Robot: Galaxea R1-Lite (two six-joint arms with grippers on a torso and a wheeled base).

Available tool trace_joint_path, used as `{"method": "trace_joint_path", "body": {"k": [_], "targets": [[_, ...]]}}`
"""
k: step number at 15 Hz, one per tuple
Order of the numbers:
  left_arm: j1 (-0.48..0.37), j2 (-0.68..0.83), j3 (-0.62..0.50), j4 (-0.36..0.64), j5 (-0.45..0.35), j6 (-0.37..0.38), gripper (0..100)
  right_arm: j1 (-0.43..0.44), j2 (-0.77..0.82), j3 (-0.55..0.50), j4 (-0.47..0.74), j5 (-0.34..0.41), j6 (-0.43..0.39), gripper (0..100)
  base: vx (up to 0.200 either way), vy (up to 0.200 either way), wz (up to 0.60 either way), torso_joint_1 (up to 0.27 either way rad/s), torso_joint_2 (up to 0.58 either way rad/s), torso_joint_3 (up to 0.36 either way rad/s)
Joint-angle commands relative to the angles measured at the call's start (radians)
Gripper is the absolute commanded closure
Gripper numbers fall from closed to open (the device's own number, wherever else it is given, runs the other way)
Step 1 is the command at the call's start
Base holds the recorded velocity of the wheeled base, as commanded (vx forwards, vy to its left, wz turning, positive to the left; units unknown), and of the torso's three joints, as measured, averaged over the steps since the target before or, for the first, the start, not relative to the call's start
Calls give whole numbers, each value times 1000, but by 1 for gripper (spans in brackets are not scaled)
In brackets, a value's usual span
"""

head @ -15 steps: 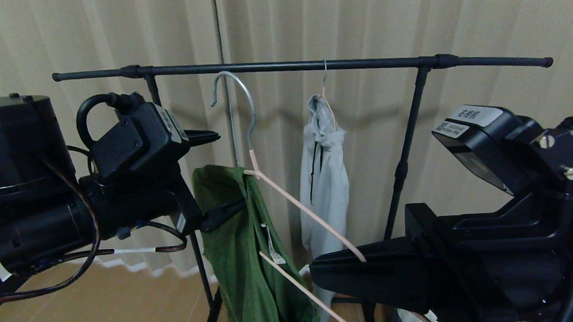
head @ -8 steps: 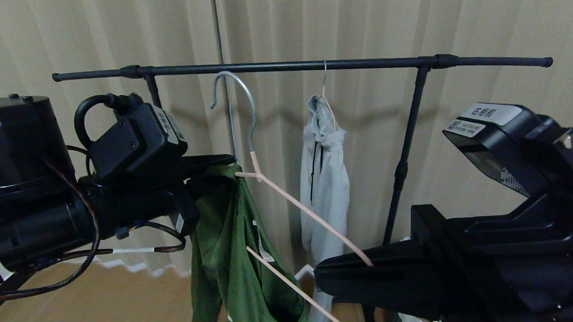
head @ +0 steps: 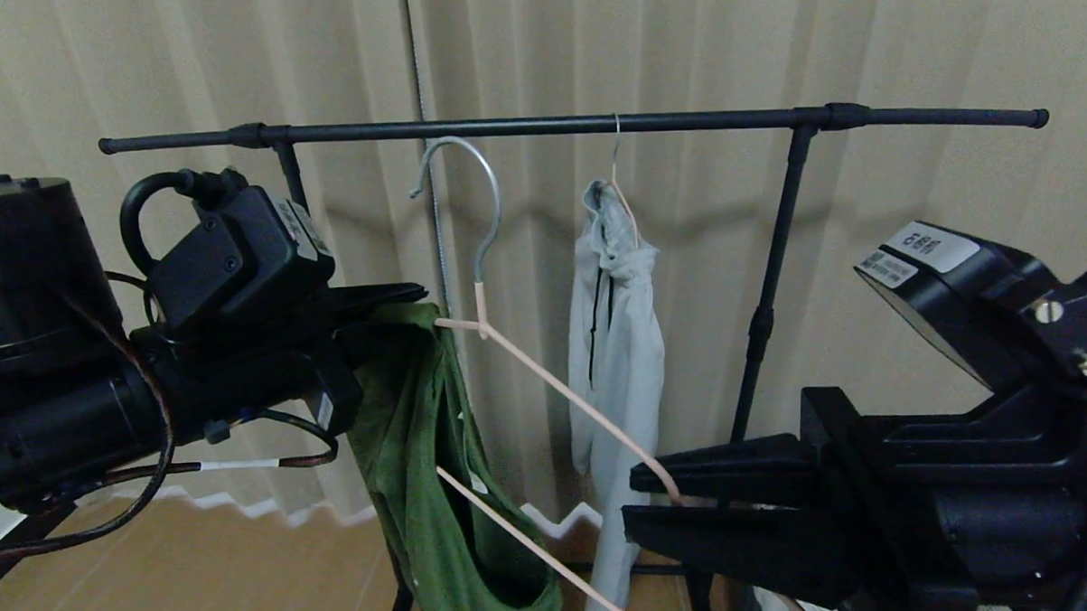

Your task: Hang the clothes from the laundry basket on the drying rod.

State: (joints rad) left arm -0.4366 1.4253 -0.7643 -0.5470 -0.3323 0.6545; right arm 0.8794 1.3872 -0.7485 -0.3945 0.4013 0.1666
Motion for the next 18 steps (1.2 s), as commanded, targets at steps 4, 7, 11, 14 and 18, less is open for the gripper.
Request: {"method": "trace_joint_path", "body": {"k": [4, 7, 11, 14, 18], "targets": [[25, -28, 40, 1, 199, 4, 100, -169, 1, 14, 5, -107, -190, 0, 0, 0, 0, 0, 0, 0], [22, -31, 74, 24, 493, 5, 100, -224, 10, 15, -4, -176, -256, 0, 0, 0, 0, 0, 0, 0], [29, -37, 17, 170, 670, -56, 100, -212, 22, 38, 2, -211, -256, 0, 0, 0, 0, 0, 0, 0], [21, -37, -92, 338, 736, -191, 100, -198, 61, 40, -9, -256, -252, 0, 0, 0, 0, 0, 0, 0], [-62, -37, -158, 400, 697, -325, 100, -97, 110, 61, -14, -257, -226, 0, 0, 0, 0, 0, 0, 0]]}}
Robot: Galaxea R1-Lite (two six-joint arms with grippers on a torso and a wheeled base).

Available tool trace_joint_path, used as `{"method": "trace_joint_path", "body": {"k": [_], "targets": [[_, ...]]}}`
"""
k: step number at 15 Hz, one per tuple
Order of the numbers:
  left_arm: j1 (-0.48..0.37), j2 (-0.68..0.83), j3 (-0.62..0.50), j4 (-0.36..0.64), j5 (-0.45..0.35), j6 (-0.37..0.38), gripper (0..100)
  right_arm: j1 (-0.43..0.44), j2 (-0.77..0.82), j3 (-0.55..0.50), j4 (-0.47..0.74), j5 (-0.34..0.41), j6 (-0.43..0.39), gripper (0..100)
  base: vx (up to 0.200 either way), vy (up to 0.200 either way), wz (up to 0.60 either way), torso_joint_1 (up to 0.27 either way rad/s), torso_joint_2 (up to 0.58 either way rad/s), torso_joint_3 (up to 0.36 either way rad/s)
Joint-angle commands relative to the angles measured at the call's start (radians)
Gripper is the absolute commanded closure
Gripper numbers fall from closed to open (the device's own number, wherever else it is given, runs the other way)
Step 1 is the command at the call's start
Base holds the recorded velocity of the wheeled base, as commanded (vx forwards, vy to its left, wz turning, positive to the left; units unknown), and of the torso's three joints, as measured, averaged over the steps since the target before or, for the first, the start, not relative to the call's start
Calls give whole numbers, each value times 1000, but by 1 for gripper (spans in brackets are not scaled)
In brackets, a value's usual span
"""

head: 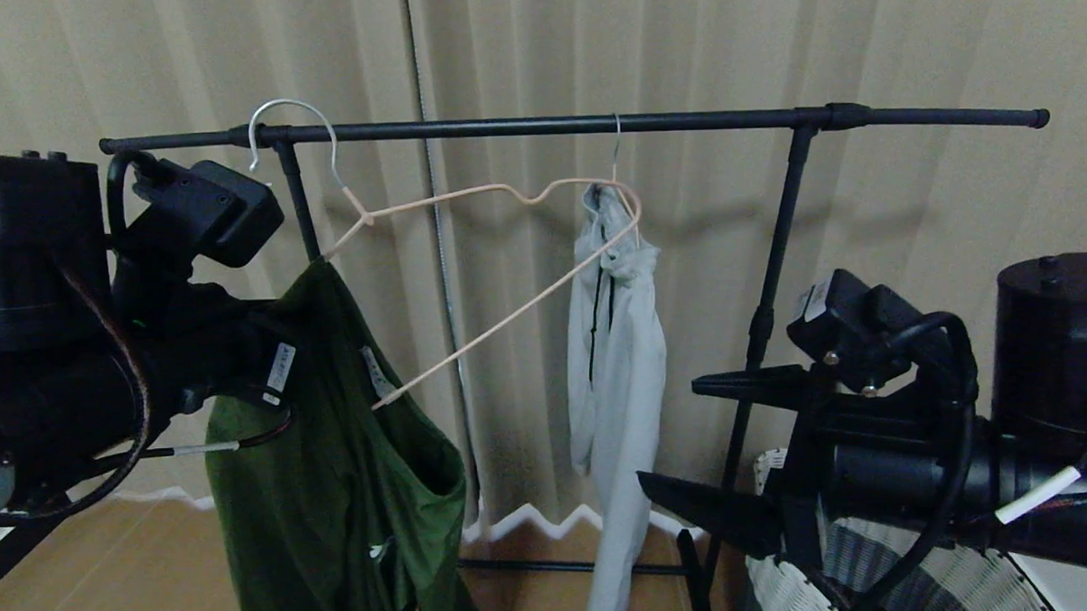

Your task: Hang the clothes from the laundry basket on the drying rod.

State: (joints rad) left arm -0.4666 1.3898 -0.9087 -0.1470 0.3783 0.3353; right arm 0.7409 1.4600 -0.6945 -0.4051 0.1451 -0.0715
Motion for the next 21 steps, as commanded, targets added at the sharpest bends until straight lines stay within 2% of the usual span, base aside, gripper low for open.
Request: {"method": "trace_joint_path", "body": {"k": [1, 5, 7, 11, 15, 21], "targets": [[-46, -6, -16, -2, -30, -6, 100, 69, 56, 4, -12, -1, 29, 0, 0, 0, 0, 0, 0, 0], [-92, -12, -56, -2, -64, -6, 100, 114, 189, -8, -158, -73, 41, 0, 0, 0, 0, 0, 0, 0], [-126, -14, -59, -2, -93, -9, 100, 123, 237, -30, -195, -84, 41, 0, 0, 0, 0, 0, 0, 0], [-165, -18, -56, -23, -95, -21, 100, 118, 324, -109, -198, -121, 47, 0, 0, 0, 0, 0, 0, 0], [-181, -43, -44, -23, -96, -18, 100, 114, 372, -169, -198, -147, 102, 0, 0, 0, 0, 0, 0, 0], [-205, -60, -48, -51, -96, -21, 100, 115, 405, -142, -196, -156, 102, 0, 0, 0, 0, 0, 0, 0]]}}
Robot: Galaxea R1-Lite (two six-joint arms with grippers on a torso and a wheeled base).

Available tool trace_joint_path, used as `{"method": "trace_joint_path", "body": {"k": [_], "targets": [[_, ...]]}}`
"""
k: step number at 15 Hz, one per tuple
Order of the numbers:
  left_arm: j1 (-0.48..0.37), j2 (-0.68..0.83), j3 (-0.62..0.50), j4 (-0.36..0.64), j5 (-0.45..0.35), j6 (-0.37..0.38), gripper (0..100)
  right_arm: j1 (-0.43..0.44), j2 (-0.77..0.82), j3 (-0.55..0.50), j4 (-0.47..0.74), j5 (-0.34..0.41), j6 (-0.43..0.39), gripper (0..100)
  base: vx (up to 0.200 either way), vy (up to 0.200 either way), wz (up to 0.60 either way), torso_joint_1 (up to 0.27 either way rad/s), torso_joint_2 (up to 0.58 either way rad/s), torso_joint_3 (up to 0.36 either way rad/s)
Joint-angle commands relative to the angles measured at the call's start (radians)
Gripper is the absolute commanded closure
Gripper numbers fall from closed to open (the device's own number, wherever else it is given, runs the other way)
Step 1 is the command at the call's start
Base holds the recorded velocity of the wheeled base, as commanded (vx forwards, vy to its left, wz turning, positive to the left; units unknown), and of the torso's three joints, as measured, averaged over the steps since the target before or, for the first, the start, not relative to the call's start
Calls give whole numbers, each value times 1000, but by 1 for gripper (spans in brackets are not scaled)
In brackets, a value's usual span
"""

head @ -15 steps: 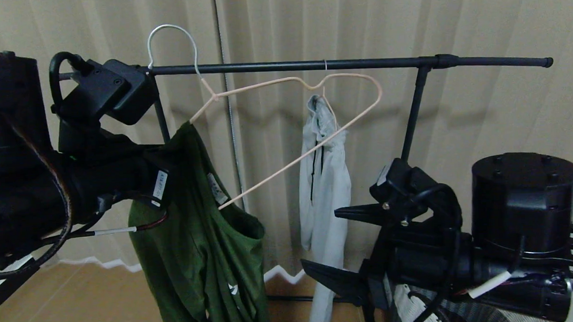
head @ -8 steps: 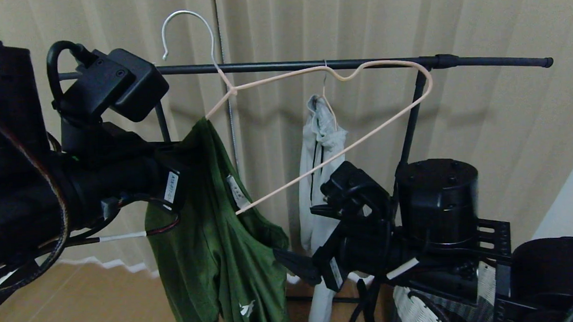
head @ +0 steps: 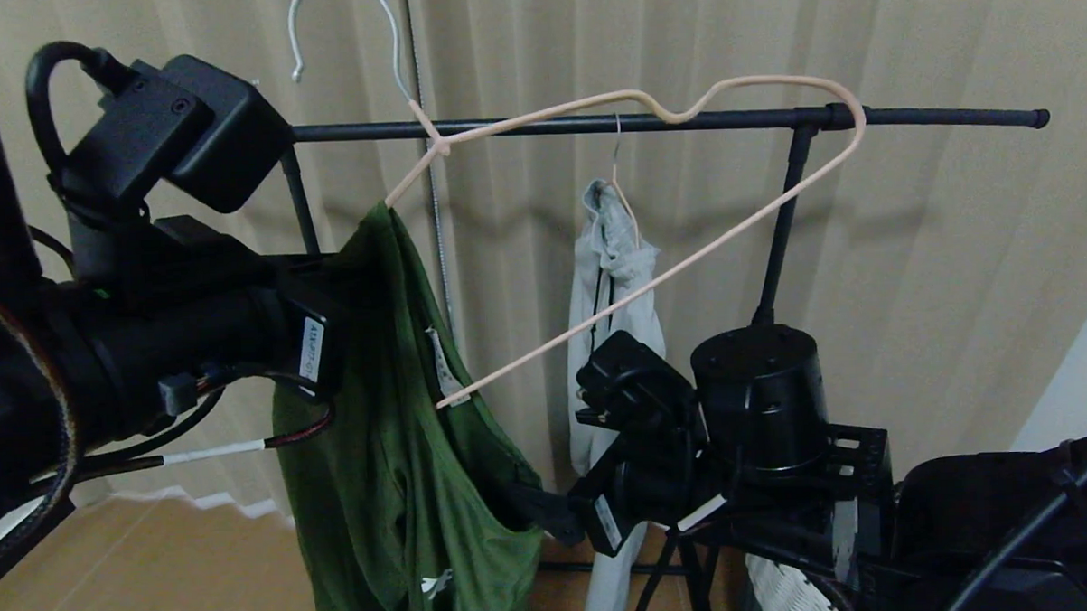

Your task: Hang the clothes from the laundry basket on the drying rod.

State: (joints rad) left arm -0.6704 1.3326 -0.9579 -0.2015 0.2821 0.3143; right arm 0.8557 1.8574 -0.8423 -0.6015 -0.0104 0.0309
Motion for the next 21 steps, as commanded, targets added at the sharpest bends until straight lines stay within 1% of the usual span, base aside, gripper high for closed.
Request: {"method": "trace_joint_path", "body": {"k": [1, 3, 4, 5, 6, 7, 8, 10, 12, 13, 15, 16, 17, 19, 21], "targets": [[-1, -3, 2, -12, 0, 0, 100, 0, 11, 22, -1, -5, 1, 0, 0, 0, 0, 0, 0, 0], [-1, -9, 10, -13, 0, 0, 100, -12, 6, 66, -12, -42, 1, 0, 0, 0, 0, 0, 0, 0], [0, -16, 22, -12, 0, 3, 100, -53, -6, 109, -38, -59, -3, 0, 0, 0, 0, 0, 0, 0], [3, -18, 25, -10, 2, 5, 100, -75, -18, 131, -54, -59, -6, 0, 0, 0, 0, 0, 0, 0], [3, -18, 25, -10, 2, 5, 100, -75, -18, 131, -54, -59, -6, 0, 0, 0, 0, 0, 0, 0], [23, -16, 50, 4, 2, 23, 100, -147, -81, 170, -69, -59, -9, 0, 0, 0, 0, 0, 0, 0], [38, -18, 84, 33, 2, 80, 100, -205, -129, 174, -58, -59, -11, 0, 0, 0, 0, 0, 0, 0], [43, -24, 130, 66, 2, 140, 100, -285, -152, 161, -60, -57, -20, 0, 0, 0, 0, 0, 0, 0], [45, -23, 172, 88, 8, 174, 100, -351, -167, 138, -60, -49, -26, 0, 0, 0, 0, 0, 0, 0], [46, -23, 179, 96, 11, 178, 100, -360, -167, 128, -60, -49, -26, 0, 0, 0, 0, 0, 0, 0], [78, -26, 191, 123, 11, 204, 100, -379, -165, 103, -58, -49, -26, 0, 0, 0, 0, 0, 0, 0], [103, -33, 197, 139, 12, 238, 100, -386, -162, 91, -57, -48, -26, 0, 0, 0, 0, 0, 0, 0], [153, -42, 209, 149, 11, 304, 100, -388, -162, 74, -57, -48, -28, 0, 0, 0, 0, 0, 0, 0], [192, -50, 229, 149, 8, 368, 100, -388, -161, 60, -54, -48, -28, 0, 0, 0, 0, 0, 0, 0], [199, -55, 248, 149, 6, 382, 100, -388, -167, 26, -23, -48, -28, 0, 0, 0, 0, 0, 0, 0]]}}
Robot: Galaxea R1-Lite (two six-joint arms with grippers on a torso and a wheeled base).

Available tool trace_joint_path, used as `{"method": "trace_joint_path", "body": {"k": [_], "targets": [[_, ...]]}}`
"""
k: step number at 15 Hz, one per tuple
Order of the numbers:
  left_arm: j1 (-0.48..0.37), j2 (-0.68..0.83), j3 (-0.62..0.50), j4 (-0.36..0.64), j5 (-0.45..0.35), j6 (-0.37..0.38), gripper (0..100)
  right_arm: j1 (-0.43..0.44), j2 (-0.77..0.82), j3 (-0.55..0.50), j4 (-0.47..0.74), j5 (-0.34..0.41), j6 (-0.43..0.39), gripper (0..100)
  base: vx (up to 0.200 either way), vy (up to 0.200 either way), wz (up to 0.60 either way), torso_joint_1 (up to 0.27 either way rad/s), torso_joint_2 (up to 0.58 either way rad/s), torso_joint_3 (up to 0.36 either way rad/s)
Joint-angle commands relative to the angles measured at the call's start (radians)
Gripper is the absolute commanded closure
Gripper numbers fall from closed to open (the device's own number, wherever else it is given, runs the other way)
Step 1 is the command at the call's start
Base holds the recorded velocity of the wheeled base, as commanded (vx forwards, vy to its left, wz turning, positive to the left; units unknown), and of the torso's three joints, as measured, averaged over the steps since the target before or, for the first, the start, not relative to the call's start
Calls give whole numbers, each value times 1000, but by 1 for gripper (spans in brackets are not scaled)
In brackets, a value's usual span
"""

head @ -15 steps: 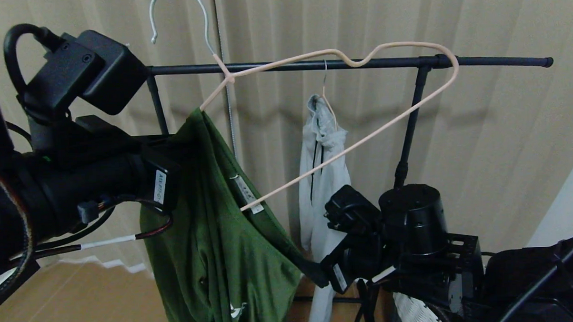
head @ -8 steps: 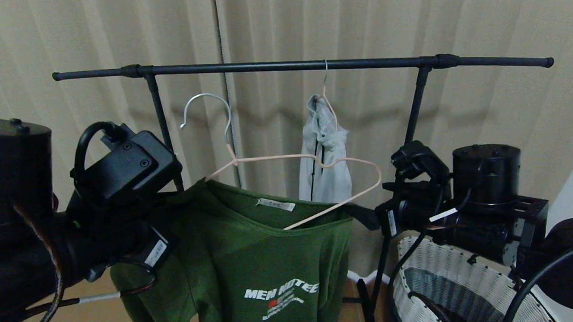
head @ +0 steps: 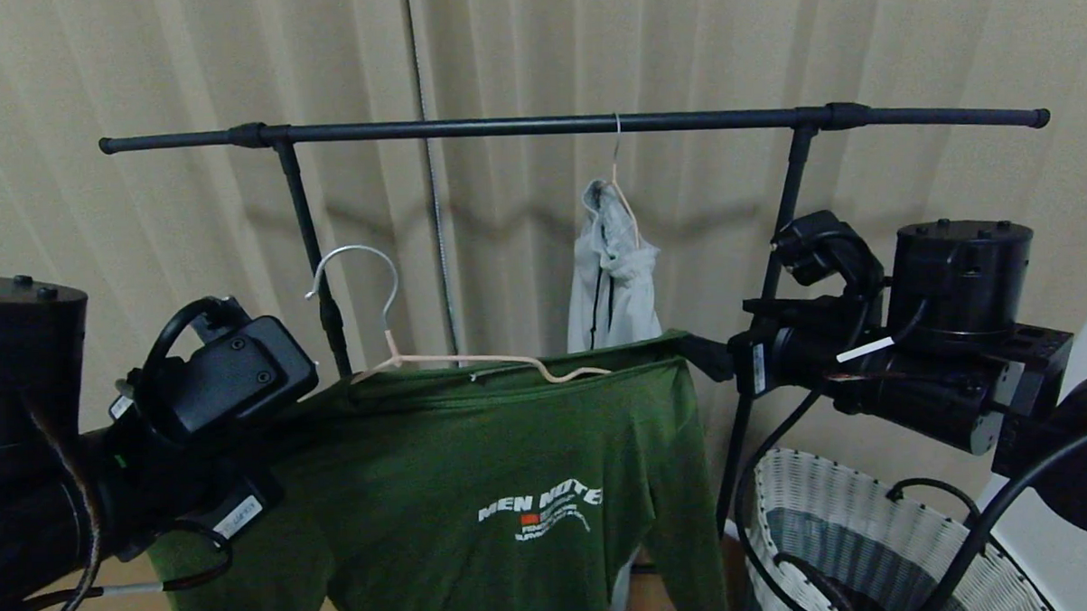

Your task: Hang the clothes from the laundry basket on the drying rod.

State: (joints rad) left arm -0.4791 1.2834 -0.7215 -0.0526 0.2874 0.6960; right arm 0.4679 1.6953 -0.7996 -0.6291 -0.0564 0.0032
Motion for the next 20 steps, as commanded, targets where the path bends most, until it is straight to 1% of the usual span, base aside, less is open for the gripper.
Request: {"method": "trace_joint_path", "body": {"k": [1, 2, 4, 5, 6, 7, 8, 9, 10, 11, 13, 15, 17, 19, 20], "targets": [[8, -6, 13, 0, 2, 0, 100, 0, -9, -32, 19, 0, 0, 0, 0, 0, 0, 0, 0, 0], [8, -3, 13, -3, 2, -1, 100, 0, -19, -33, 25, 1, 0, 0, 0, 0, 0, 0, 0, 0], [8, 5, 8, -18, 9, -9, 100, 32, -36, -18, 31, 15, 1, 0, 0, 0, 0, 0, 0, 0], [10, 7, 8, -41, 19, -29, 100, 115, -89, 25, 32, 30, 0, 0, 0, 0, 0, 0, 0, 0], [10, 7, 8, -41, 21, -29, 100, 118, -92, 25, 32, 30, 0, 0, 0, 0, 0, 0, 0, 0], [10, 7, 8, -43, 61, -44, 100, 201, -129, 71, 59, 40, 0, 0, 0, 0, 0, 0, 0, 0], [8, 17, 11, -50, 79, -70, 100, 272, -158, 99, 105, 40, 0, 0, 0, 0, 0, 0, 0, 0], [8, 19, 11, -55, 81, -78, 100, 290, -163, 103, 114, 40, 0, 0, 0, 0, 0, 0, 0, 0], [7, 20, 13, -59, 81, -85, 100, 327, -169, 102, 118, 40, 0, 0, 0, 0, 0, 0, 0, 0], [5, 20, 14, -59, 79, -87, 100, 351, -169, 89, 120, 40, -23, 0, 0, 0, 0, 0, 0, 0], [-7, 17, 14, -70, 73, -87, 100, 354, -151, 71, 118, 40, -109, 0, 0, 0, 0, 0, 0, 0], [-39, 14, 17, -102, 70, -90, 100, 356, -111, 43, 118, 40, -149, 0, 0, 0, 0, 0, 0, 0], [-75, 14, 17, -138, 68, -98, 100, 362, -63, -15, 114, 35, -184, 0, 0, 0, 0, 0, 0, 0], [-119, 19, 19, -144, 68, -121, 100, 360, -11, -87, 115, 32, -223, 0, 0, 0, 0, 0, 0, 0], [-127, 19, 20, -144, 68, -124, 100, 360, 3, -104, 117, 30, -226, 0, 0, 0, 0, 0, 0, 0]]}}
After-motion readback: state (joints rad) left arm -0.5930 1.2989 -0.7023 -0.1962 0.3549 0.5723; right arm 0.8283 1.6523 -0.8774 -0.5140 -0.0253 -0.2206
